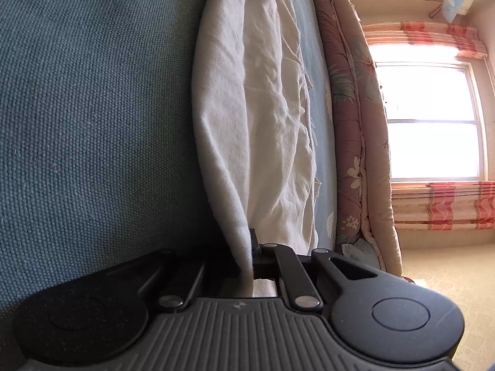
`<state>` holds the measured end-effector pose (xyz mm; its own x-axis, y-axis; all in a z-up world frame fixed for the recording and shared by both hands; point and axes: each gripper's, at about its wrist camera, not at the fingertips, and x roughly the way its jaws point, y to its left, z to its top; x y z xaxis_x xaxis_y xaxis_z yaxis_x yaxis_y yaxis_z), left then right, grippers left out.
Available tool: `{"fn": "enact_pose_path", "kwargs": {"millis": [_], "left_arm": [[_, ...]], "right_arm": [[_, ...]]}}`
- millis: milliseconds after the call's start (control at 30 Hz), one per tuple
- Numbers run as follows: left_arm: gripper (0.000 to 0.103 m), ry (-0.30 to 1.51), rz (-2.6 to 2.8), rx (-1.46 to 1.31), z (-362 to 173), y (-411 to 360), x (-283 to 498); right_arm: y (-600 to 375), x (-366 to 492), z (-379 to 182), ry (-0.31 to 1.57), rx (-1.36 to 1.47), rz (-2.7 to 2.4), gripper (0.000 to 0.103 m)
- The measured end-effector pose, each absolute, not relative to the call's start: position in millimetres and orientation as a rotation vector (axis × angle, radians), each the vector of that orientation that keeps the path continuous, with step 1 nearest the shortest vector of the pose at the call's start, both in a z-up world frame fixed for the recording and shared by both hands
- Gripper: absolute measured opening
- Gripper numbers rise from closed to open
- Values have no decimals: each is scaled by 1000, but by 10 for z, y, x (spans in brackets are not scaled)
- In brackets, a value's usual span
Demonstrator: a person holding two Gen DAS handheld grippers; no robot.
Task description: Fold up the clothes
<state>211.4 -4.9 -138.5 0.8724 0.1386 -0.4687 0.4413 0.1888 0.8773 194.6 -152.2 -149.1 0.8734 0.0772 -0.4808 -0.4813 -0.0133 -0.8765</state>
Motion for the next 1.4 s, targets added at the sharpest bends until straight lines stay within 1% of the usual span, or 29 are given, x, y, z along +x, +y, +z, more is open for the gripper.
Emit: {"fn": "enact_pose_path", "kwargs": {"millis": [33, 133, 333, 500, 700, 900, 1000, 1067, 1100, 1133, 1167, 1267, 1333, 1400], "left_arm": [[1, 501, -231, 1392, -1373, -46, 2094], [0, 477, -230, 1394, -1296, -31, 2044], [0, 428, -200, 1379, -1049, -12, 1946], [0, 432, -238, 1425, -931, -5, 1599], [1, 446, -320, 1501, -893, -25, 919], [0, 453, -369, 1509, -841, -76, 230], [1, 463, -403, 1519, -923, -93, -32], [2, 499, -418, 1508, -1016, -78, -120], [4, 520, -428, 1494, -1058, -71, -151], [8, 546, -440, 1472, -1081, -66, -174], [11, 578, -458, 1450, -1086, -54, -213], [11, 636, -518, 1394, -988, 25, -403], [11, 675, -539, 1324, -808, 132, -466], [11, 694, -498, 1216, -575, 258, -406]], "right_arm": [[-1513, 1954, -1473, 337, -1528, 454, 7], [-1503, 1955, -1385, 346, -1514, 454, 6], [-1517, 1909, -1047, 299, -1458, 423, 6], [-1542, 1700, -819, 341, -1434, 468, 6], [-1632, 1154, -643, 427, -1391, 577, 6], [-1707, 479, -616, 462, -1398, 632, 6], [-1733, 192, -639, 485, -1385, 649, 6], [-1739, 67, -687, 505, -1370, 660, 6], [-1740, 36, -727, 523, -1361, 663, 7], [-1742, 15, -767, 543, -1351, 666, 11], [-1745, -5, -807, 562, -1341, 670, 17], [-1826, -109, -791, 634, -1289, 712, 22], [-1944, -186, -682, 679, -1241, 751, 26], [-2092, -207, -502, 737, -1160, 768, 26]]}}
